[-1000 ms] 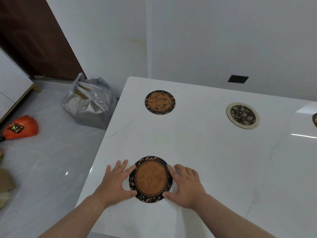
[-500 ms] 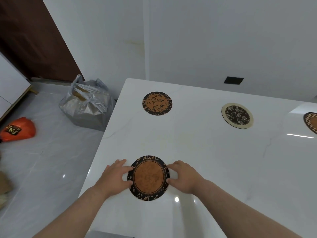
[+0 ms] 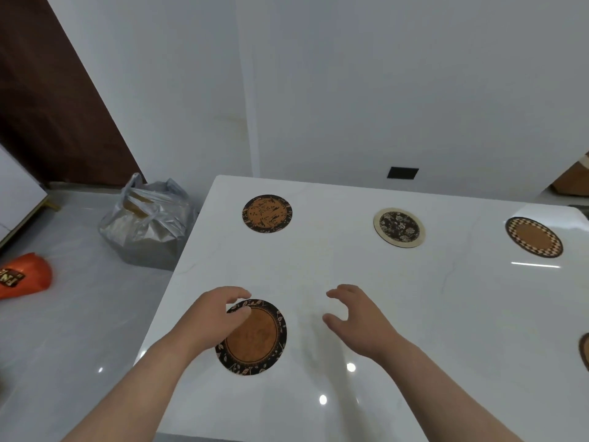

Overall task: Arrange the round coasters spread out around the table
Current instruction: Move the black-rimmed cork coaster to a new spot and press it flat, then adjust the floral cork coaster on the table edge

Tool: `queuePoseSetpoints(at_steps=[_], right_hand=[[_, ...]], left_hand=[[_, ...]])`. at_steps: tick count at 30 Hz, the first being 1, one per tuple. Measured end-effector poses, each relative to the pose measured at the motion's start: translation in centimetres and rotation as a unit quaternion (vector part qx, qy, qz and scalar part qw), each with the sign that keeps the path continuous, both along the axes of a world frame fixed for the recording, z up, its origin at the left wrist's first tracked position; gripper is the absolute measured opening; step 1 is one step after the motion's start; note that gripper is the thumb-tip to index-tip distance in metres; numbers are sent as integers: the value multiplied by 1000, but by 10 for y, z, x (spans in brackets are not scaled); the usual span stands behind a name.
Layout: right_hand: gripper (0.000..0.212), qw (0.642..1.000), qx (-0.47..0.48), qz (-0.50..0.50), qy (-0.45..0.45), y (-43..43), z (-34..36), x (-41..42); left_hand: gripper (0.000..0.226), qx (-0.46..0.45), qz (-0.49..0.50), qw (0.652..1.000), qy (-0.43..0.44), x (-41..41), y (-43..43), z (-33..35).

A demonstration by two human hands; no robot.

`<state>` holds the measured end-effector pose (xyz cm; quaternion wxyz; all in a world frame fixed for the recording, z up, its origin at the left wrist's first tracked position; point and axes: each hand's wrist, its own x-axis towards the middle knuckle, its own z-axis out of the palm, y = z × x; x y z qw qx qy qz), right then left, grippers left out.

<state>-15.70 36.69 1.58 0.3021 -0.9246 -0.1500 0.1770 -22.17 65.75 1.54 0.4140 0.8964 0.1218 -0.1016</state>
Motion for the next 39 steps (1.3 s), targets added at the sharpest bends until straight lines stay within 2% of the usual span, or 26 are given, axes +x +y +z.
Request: queuePoseSetpoints(at_steps=[8, 11, 15, 22, 32, 39], right_hand=[[45, 1000, 9, -15, -14, -59, 36, -32], [43, 1000, 10, -8, 4, -75, 44, -42], [44, 999, 10, -46, 17, -107, 50, -67], [46, 991, -10, -136, 13, -155, 68, -85], [51, 953, -58, -297, 13, -241, 85, -126], [46, 911, -18, -411, 20, -255, 87, -158]], left_hand=[[27, -11, -29, 998, -50, -7, -64, 40], [27, -9, -44, 998, -38, -12, -84, 42], [27, 10, -87, 996, -21, -26, -120, 48], [33, 32, -168, 984, -42, -17, -166, 68], [40, 85, -343, 933, -65, 38, -243, 82], [39, 63, -415, 904, -77, 60, -274, 79]])
